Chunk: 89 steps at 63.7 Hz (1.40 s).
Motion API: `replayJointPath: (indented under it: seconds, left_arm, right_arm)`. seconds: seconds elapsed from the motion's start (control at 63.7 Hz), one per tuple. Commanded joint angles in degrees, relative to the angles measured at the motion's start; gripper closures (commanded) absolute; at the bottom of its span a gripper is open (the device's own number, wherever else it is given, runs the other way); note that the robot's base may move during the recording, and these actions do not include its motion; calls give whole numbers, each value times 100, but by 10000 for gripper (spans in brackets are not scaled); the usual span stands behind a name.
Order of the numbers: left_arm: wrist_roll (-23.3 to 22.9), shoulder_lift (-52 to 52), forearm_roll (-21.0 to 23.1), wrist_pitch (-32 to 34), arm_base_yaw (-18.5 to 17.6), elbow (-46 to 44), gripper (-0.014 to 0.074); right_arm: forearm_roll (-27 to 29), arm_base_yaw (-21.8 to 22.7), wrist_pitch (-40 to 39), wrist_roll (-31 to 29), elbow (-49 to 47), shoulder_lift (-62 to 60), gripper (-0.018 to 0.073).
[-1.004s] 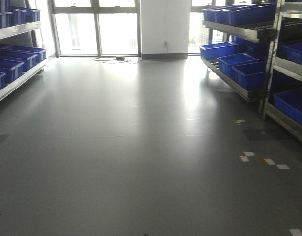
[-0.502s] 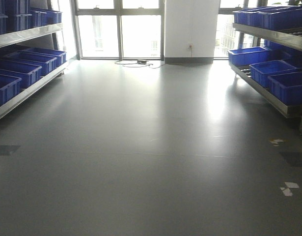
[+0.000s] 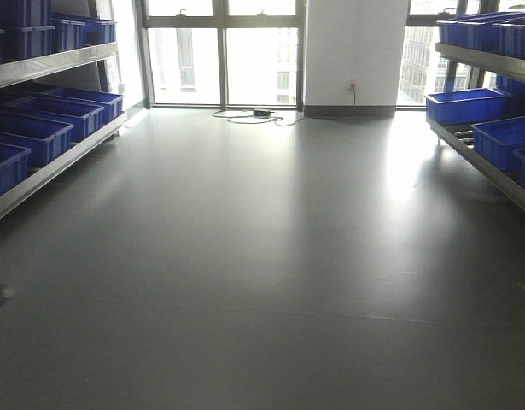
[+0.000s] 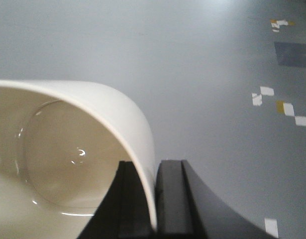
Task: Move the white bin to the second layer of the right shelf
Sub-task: 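Drive toward the rack of blue crates holding the bin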
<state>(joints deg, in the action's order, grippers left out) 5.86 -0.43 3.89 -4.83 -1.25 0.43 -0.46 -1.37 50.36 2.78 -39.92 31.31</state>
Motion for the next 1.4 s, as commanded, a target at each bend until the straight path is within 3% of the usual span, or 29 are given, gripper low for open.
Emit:
replayJointPath:
  seconds: [0.0,1.381]
  left_arm:
    - [-15,-91,35,483,1,211,512]
    - [-15,-91,35,483,1,211,512]
  right_arm:
    - [-7,29,-495,-20,-160,3,503]
    - [-7,29,-495,-20,-160,3,503]
